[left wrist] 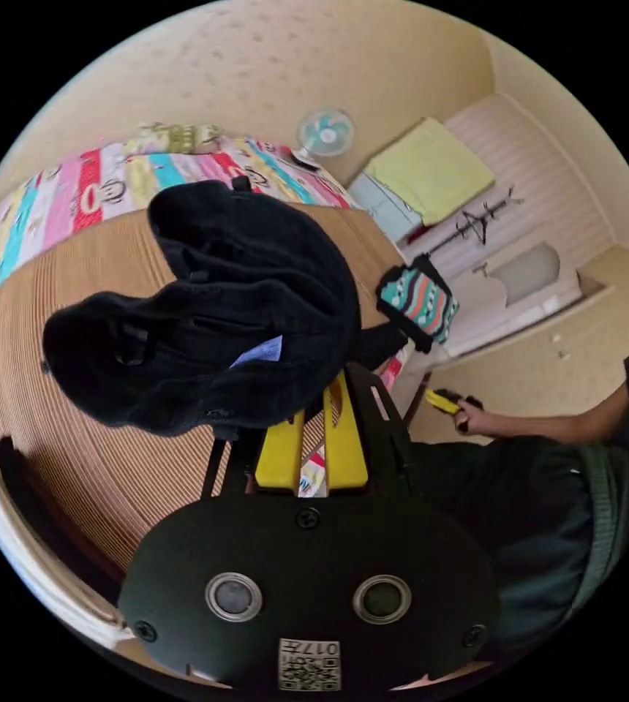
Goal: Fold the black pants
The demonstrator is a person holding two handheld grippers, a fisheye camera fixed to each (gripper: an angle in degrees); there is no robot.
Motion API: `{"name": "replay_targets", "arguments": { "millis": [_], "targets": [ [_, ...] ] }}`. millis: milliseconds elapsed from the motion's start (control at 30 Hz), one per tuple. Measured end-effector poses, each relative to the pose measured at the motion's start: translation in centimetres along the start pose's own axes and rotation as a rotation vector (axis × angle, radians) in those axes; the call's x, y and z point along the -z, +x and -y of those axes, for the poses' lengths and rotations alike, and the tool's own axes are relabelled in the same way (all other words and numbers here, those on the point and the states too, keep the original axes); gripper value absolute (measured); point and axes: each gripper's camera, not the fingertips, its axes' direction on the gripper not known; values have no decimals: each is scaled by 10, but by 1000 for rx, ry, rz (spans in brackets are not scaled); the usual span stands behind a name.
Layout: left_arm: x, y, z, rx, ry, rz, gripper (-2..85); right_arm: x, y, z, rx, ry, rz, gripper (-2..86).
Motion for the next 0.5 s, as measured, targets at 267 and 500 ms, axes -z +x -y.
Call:
{"name": "replay_targets", "arguments": {
  "millis": [267, 500],
  "targets": [
    [-165, 54, 19, -158, -355, -219, 69, -33, -38, 36, 103, -158, -114, 12],
    [-183, -90, -40, 616, -259, -25, 173, -113, -120, 56, 435, -370, -391, 74]
  ]
}}
